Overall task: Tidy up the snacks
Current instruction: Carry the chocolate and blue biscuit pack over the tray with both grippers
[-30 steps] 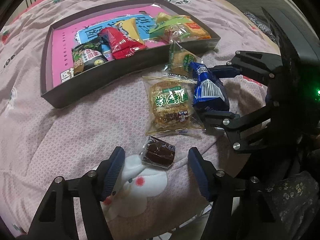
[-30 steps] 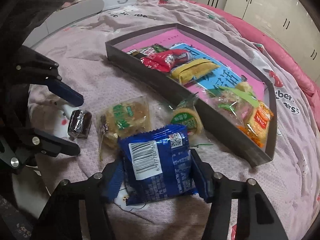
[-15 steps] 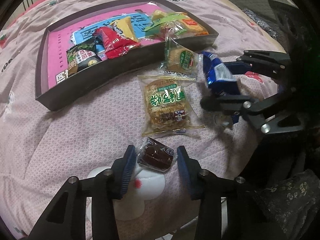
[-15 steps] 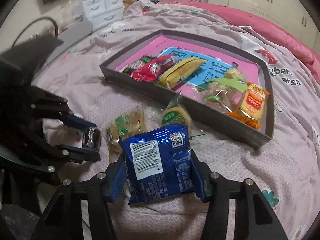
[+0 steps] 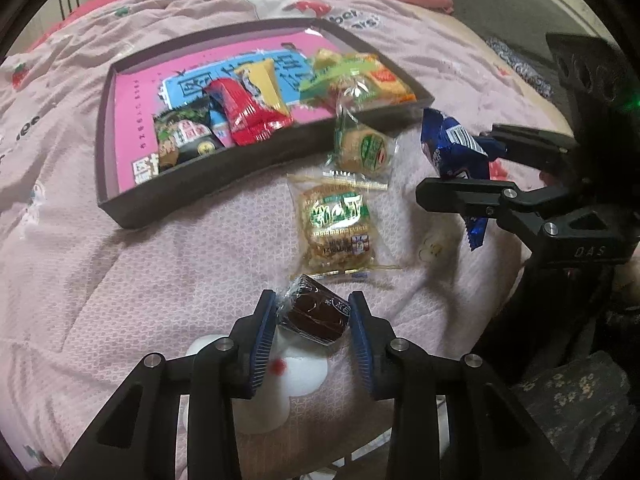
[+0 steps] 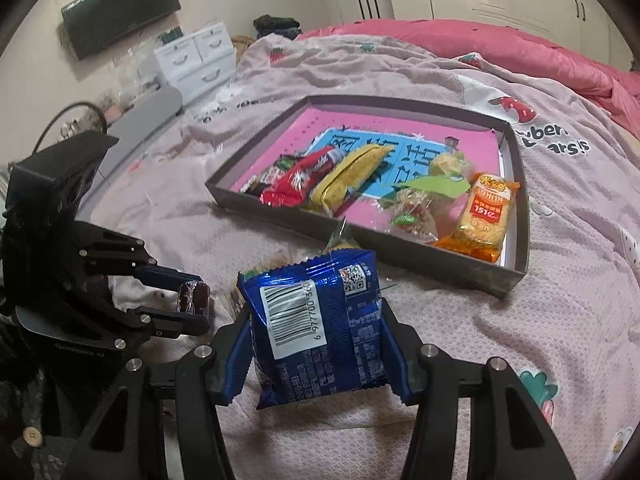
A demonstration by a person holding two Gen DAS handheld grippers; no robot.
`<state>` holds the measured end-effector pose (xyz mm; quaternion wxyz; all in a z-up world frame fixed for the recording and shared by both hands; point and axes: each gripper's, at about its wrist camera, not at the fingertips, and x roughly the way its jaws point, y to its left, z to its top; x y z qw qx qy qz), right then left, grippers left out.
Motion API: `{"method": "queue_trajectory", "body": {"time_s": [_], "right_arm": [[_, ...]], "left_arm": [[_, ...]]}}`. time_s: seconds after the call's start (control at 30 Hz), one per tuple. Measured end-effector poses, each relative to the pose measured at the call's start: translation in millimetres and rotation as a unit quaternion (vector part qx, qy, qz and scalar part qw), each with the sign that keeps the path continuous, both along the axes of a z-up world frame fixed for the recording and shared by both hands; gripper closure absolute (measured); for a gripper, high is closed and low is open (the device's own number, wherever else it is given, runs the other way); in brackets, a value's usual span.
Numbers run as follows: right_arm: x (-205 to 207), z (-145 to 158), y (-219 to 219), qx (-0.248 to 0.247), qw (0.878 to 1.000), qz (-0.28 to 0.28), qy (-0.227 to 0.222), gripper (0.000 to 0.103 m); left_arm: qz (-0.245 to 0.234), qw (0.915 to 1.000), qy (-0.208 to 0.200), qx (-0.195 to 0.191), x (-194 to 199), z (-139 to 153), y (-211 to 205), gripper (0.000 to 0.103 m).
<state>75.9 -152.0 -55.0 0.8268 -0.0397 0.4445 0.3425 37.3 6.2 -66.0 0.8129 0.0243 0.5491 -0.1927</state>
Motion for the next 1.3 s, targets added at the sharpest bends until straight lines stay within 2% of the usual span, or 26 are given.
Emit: {"method": "queue_trajectory", "body": {"time_s": [0.27, 0.63, 0.93, 1.3], "right_arm": [[1, 9, -4, 0.032, 0.999, -0.008, -0.005, 0.047], [0, 31, -12, 0.076, 0.996, -0.026, -0.048, 0.047], [8, 38, -16, 0.087, 0.993, -0.046, -0.066, 0.047], [16, 45, -19, 0.089, 0.989, -0.069, -0.092, 0.047]], "left_arm": [[0.017, 0.9996, -0.016, -0.013, -4, 14, 7, 0.066], [0.052, 0.9961, -0.061, -0.037, 2, 41, 13, 0.066], [0.077, 0.992, -0.086, -0.051, 20, 58, 18, 0.066], [0.103, 0.9871, -0.114, -0.046, 40, 69, 17, 0.066]]}}
